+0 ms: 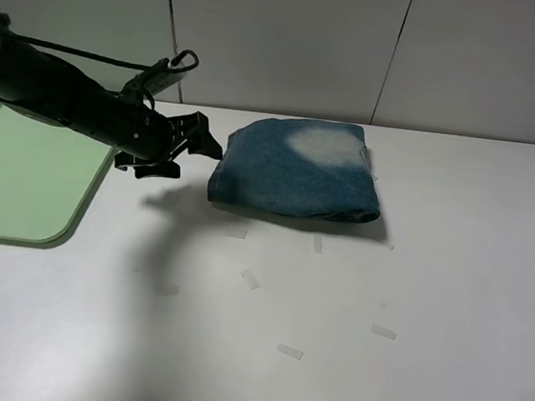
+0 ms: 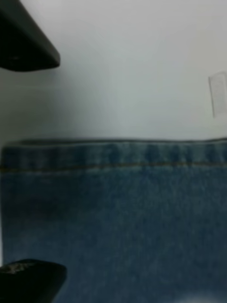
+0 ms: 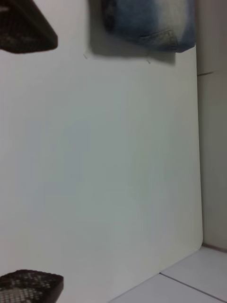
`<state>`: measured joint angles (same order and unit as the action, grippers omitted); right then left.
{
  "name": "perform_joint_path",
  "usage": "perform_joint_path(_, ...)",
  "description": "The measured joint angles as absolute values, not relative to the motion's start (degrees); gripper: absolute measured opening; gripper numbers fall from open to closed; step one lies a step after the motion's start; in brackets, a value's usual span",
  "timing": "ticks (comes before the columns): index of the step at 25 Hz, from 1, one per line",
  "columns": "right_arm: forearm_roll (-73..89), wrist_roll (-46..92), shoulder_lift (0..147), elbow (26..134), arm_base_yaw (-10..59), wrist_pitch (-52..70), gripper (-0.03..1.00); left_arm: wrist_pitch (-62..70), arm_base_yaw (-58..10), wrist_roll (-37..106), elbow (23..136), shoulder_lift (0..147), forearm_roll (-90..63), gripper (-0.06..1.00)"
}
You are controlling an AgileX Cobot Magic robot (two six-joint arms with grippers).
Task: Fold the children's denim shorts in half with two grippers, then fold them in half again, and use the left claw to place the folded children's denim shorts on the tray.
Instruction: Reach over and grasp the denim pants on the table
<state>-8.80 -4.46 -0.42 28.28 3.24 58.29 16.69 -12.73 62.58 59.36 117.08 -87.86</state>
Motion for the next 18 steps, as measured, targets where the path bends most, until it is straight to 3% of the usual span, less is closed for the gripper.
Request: perform_joint_path(18, -9.44, -4.51, -0.42, 28.28, 3.24, 58.29, 0.69, 17.37, -19.6, 60.98, 74.12, 129.6, -87.78, 0.79)
